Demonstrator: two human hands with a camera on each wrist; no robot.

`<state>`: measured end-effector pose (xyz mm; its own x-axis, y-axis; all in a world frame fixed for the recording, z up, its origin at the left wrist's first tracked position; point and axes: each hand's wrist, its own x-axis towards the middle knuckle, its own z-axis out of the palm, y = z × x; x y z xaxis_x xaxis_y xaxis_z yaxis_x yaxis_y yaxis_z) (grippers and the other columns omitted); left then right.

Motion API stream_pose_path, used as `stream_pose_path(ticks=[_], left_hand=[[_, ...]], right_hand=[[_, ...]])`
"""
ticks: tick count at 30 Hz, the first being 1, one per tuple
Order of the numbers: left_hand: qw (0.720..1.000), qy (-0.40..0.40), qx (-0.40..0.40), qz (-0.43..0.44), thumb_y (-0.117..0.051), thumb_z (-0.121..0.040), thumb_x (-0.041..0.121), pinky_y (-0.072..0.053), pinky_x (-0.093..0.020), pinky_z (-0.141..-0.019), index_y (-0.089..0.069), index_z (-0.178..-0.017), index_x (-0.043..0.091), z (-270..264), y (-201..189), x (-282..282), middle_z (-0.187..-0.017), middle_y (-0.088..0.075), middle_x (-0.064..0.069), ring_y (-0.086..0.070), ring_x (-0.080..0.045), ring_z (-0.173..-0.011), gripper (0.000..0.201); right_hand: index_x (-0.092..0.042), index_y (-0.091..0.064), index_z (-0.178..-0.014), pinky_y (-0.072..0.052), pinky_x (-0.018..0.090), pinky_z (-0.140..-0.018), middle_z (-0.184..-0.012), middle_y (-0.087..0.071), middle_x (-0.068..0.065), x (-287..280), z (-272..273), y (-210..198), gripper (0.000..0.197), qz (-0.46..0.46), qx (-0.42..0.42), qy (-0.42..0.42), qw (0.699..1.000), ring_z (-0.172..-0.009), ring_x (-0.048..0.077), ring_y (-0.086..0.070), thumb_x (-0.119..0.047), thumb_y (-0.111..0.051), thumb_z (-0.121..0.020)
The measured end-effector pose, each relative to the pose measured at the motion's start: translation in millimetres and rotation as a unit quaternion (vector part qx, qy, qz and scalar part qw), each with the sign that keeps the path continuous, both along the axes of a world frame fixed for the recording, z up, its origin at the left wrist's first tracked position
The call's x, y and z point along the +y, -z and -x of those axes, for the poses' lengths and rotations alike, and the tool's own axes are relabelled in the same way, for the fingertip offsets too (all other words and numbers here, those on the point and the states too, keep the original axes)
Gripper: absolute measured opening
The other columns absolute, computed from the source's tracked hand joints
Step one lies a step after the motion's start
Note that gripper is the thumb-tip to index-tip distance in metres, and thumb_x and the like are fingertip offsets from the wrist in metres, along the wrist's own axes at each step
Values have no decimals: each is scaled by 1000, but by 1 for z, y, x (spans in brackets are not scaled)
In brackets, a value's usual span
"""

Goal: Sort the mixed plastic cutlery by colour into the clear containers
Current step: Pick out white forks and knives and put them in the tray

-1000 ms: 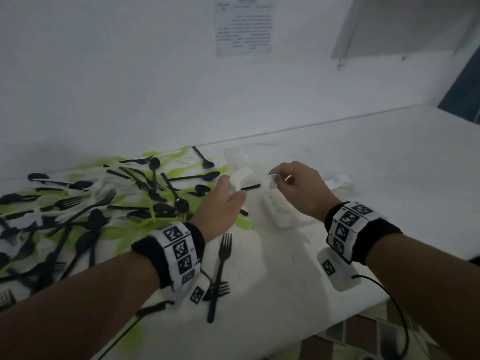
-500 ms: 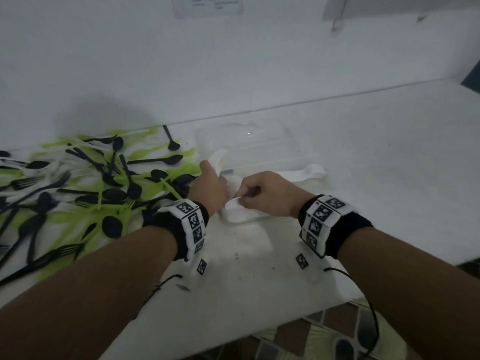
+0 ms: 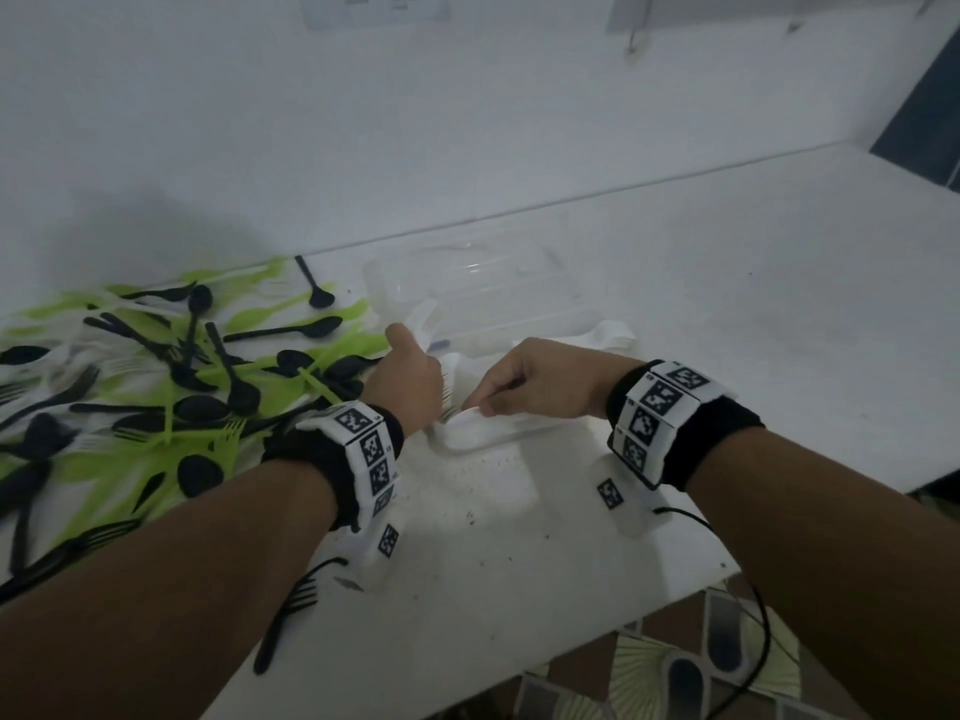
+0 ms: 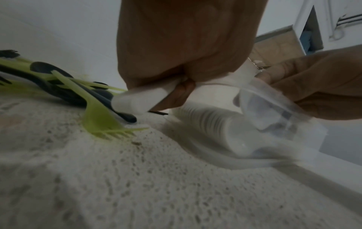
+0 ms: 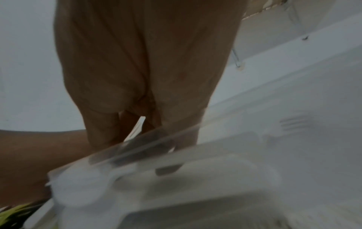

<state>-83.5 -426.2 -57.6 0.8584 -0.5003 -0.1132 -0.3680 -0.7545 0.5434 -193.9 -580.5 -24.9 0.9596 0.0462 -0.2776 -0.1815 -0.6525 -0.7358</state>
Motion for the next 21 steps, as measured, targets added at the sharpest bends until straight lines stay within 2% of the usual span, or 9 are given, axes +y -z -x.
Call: stream_pose_path(ticks=[3, 5, 7, 11, 13, 15, 17, 19, 21], left_hand=[[999, 3, 25, 23, -39, -104, 12, -46, -42, -83, -29, -135, -7, -4, 0, 2, -117, -60, -30, -62, -45, -106, 37], [999, 8, 36, 31, -39, -104, 13, -43, -39, -80, -28, -135, -6, -6, 1, 2, -118, -60, -29, -62, -43, -106, 38], [998, 12, 43, 36, -39, -104, 13, -43, -40, -81, -28, -136, -6, -7, 1, 3, -119, -60, -29, -62, -43, -107, 39], [998, 23, 55, 31, -39, -104, 11, -42, -37, -78, -27, -136, -7, -8, -2, 4, -118, -60, -29, -62, -43, -106, 38], [997, 26, 58, 33, -40, -104, 10, -40, -36, -77, -27, -136, -8, -8, -4, 5, -118, -60, -31, -62, -44, -106, 38], [998, 23, 58, 33, -40, -104, 10, -39, -35, -75, -27, -136, -8, -8, -5, 5, -114, -61, -29, -63, -44, -105, 38], [997, 23, 71, 29, -39, -104, 9, -39, -33, -66, -24, -136, -9, -8, -6, 5, -93, -60, -23, -63, -44, -95, 39], [996, 26, 81, 22, -38, -105, 8, -35, -32, -56, -21, -136, -9, -9, -8, 4, -75, -50, -12, -57, -36, -74, 39], [997, 11, 77, 18, -39, -105, 10, -39, -34, -65, -24, -136, -8, -8, -9, 3, -86, -51, -13, -52, -29, -76, 39]], right_hand=[[-27, -82, -100, -50, 24, -101, -99, -78, -15, 0, -9, -9, 13, 33, 36, -22, 999, -101, 6, -70, -21, -72, -94], [-25, -79, -89, -53, 25, -93, -90, -77, -15, 2, -16, -11, 8, 65, 48, -28, 996, -89, 4, -70, -20, -74, -91], [-24, -77, -83, -52, 20, -82, -81, -74, -18, 7, -21, -10, 8, 107, 43, -39, 993, -77, -3, -66, -20, -73, -90], [-23, -76, -82, -46, 16, -73, -82, -73, -14, 12, -24, -9, 6, 144, 24, -45, 988, -78, 2, -65, -22, -76, -87], [-24, -69, -78, -43, 19, -68, -78, -68, -12, 8, -23, -7, 16, 185, 17, -28, 982, -75, 7, -61, -34, -81, -84], [-22, -67, -76, -41, 22, -64, -74, -65, -10, 3, -22, -6, 30, 230, 24, -24, 973, -72, 10, -58, -49, -78, -84], [-19, -69, -77, -39, 24, -63, -71, -67, -7, -2, -17, -5, 43, 245, 44, -36, 968, -71, 11, -59, -60, -68, -88], [-17, -71, -80, -40, 26, -65, -76, -68, -5, -5, -15, -6, 48, 239, 59, -45, 968, -76, 12, -61, -62, -61, -92], [-16, -72, -84, -42, 28, -69, -83, -70, -3, -5, -17, -6, 45, 236, 66, -53, 968, -82, 14, -62, -58, -59, -95]])
